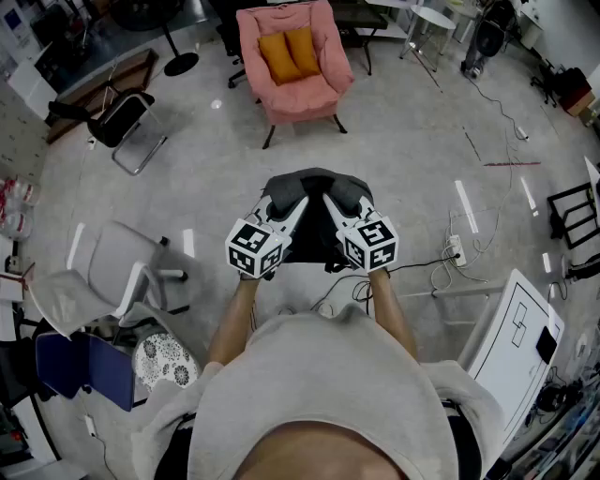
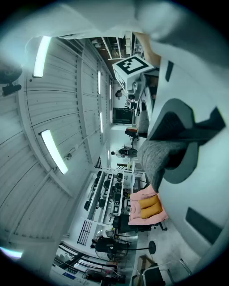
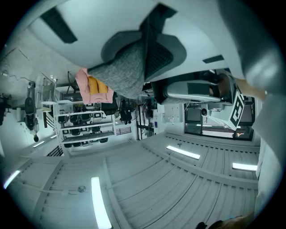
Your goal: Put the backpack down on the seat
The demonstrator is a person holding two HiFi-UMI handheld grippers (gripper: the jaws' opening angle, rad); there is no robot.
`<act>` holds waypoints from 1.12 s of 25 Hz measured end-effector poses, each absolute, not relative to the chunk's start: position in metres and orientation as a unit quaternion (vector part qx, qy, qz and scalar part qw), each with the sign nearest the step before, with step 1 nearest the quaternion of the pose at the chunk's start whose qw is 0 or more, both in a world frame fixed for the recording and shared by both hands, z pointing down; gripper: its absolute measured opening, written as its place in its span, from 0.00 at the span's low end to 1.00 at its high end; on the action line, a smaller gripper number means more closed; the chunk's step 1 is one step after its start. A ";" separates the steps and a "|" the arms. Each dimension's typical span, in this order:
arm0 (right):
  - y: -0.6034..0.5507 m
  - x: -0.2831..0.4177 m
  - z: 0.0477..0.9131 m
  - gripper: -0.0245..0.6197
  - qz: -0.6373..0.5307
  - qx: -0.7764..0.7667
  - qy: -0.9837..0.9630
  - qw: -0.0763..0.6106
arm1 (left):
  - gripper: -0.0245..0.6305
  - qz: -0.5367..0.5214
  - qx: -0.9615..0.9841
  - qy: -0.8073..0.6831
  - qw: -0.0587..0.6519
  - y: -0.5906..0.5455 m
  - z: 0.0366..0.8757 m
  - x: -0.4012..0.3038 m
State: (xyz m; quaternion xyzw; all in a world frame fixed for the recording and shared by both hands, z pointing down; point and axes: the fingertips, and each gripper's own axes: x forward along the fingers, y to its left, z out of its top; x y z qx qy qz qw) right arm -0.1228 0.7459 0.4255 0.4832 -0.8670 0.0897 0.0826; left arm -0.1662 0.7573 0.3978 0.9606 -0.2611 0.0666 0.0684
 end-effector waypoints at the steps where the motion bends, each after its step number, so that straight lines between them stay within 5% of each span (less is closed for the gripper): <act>1: 0.745 -0.122 0.425 0.08 0.090 0.483 -0.867 0.083 | 0.09 0.067 0.961 -0.261 0.068 0.757 0.397 -0.165; 28: 0.682 -0.038 0.427 0.08 0.081 0.455 -0.883 0.081 | 0.09 0.067 0.952 -0.291 0.064 0.696 0.401 -0.080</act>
